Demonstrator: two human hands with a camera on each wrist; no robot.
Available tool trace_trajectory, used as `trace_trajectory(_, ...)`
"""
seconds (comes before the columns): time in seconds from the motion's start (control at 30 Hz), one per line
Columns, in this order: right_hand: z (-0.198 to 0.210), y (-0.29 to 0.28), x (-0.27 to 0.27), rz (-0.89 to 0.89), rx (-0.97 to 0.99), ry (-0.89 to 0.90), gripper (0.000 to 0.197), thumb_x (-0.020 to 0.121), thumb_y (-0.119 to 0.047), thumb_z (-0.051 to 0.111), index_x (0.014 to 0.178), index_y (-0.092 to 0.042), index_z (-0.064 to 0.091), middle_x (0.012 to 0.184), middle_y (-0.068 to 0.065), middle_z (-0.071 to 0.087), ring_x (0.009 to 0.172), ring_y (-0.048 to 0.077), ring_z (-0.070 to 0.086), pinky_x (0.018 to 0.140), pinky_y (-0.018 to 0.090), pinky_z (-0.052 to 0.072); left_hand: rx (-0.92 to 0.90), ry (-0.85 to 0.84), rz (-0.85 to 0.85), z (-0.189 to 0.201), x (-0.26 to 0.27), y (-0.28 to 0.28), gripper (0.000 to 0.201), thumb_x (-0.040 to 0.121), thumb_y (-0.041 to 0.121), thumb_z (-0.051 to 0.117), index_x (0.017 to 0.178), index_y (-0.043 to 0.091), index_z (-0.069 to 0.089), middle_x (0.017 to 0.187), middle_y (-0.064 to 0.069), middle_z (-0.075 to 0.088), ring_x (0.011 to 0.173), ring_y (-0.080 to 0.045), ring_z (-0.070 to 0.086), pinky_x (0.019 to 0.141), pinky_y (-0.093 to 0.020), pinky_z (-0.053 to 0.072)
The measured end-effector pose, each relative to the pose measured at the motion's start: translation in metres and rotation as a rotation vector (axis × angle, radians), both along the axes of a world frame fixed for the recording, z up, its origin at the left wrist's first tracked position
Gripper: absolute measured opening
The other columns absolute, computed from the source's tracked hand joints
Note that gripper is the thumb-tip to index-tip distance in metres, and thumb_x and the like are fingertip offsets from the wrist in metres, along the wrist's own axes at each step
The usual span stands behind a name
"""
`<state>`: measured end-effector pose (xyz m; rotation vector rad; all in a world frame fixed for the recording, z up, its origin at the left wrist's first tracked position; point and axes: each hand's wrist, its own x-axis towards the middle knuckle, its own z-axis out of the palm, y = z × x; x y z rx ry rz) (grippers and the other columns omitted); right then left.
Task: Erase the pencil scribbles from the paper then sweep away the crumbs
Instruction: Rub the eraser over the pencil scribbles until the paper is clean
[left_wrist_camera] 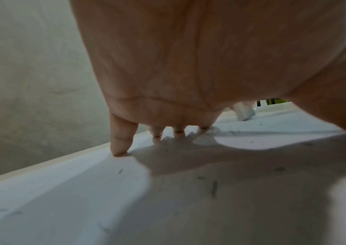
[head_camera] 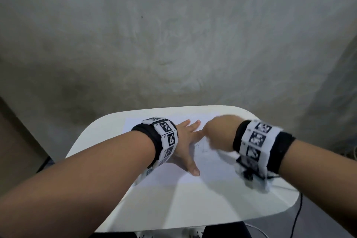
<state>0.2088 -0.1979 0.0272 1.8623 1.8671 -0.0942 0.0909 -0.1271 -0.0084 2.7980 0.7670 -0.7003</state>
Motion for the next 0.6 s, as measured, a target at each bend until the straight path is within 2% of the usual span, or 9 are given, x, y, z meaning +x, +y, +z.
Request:
trace_trajectory(0.07, -0.005, -0.009, -0.014, 0.105, -0.050, 0.090, 0.029, 0.092, -0.023, 0.055, 0.121, -0.018, 0.060, 0.112, 0.003, 0.066, 0.104, 0.024, 0.061, 0.065, 0.026, 0.037, 0.002, -0.004, 0.005, 0.003, 0.001, -0.002, 0.126, 0.066, 0.067, 0.073, 0.147, 0.040, -0.020, 0.157, 0.010, -0.027, 0.146, -0.016, -0.021, 0.118, -0.046, 0.003)
trace_trajectory(0.1, -0.003, -0.007, -0.008, 0.086, -0.047, 0.094, 0.029, 0.092, -0.025, 0.055, 0.120, -0.019, 0.061, 0.111, 0.003, 0.067, 0.103, 0.025, 0.061, 0.066, 0.026, 0.039, -0.003, -0.001, 0.003, 0.003, 0.001, -0.001, 0.127, 0.066, 0.068, 0.073, 0.147, 0.041, -0.021, 0.157, 0.010, -0.027, 0.146, -0.017, -0.021, 0.117, -0.047, 0.003)
trace_trajectory(0.17, 0.005, 0.003, 0.018, -0.074, 0.015, 0.055, 0.028, 0.089, -0.026, 0.055, 0.112, -0.014, 0.065, 0.107, 0.004, 0.069, 0.099, 0.025, 0.064, 0.074, 0.028, 0.045, -0.007, 0.014, -0.003, -0.001, 0.000, 0.002, 0.127, 0.063, 0.073, 0.070, 0.145, 0.044, -0.022, 0.156, 0.012, -0.028, 0.146, -0.017, -0.023, 0.116, -0.052, 0.001)
trace_trajectory(0.23, 0.008, 0.006, 0.027, -0.133, 0.067, -0.007, 0.026, 0.088, -0.024, 0.054, 0.107, -0.012, 0.067, 0.106, 0.003, 0.070, 0.099, 0.024, 0.064, 0.074, 0.027, 0.045, -0.001, 0.020, 0.003, -0.004, 0.000, 0.004, 0.127, 0.061, 0.075, 0.069, 0.145, 0.046, -0.022, 0.156, 0.014, -0.029, 0.146, -0.016, -0.023, 0.115, -0.055, 0.000)
trace_trajectory(0.37, -0.004, -0.006, -0.004, 0.048, -0.040, 0.134, 0.029, 0.089, -0.022, 0.055, 0.117, -0.019, 0.061, 0.107, 0.003, 0.068, 0.089, 0.024, 0.059, 0.072, 0.027, 0.039, 0.005, 0.023, -0.008, 0.001, 0.001, 0.001, 0.126, 0.065, 0.070, 0.071, 0.145, 0.043, -0.023, 0.156, 0.010, -0.028, 0.147, -0.017, -0.020, 0.117, -0.052, 0.004)
trace_trajectory(0.5, 0.008, 0.010, 0.031, -0.167, 0.061, 0.029, 0.025, 0.086, -0.024, 0.055, 0.104, -0.013, 0.068, 0.101, 0.003, 0.070, 0.091, 0.023, 0.063, 0.071, 0.028, 0.045, 0.009, 0.031, -0.002, -0.006, 0.001, 0.005, 0.128, 0.060, 0.076, 0.069, 0.145, 0.046, -0.022, 0.156, 0.013, -0.029, 0.146, -0.016, -0.024, 0.115, -0.057, 0.001)
trace_trajectory(0.6, -0.002, 0.005, 0.011, -0.042, 0.011, 0.025, 0.027, 0.088, -0.023, 0.055, 0.112, -0.016, 0.066, 0.100, 0.001, 0.069, 0.092, 0.023, 0.064, 0.072, 0.029, 0.044, 0.007, 0.034, -0.015, -0.004, 0.001, 0.004, 0.129, 0.061, 0.075, 0.070, 0.144, 0.046, -0.024, 0.157, 0.010, -0.029, 0.146, -0.019, -0.023, 0.115, -0.056, 0.002)
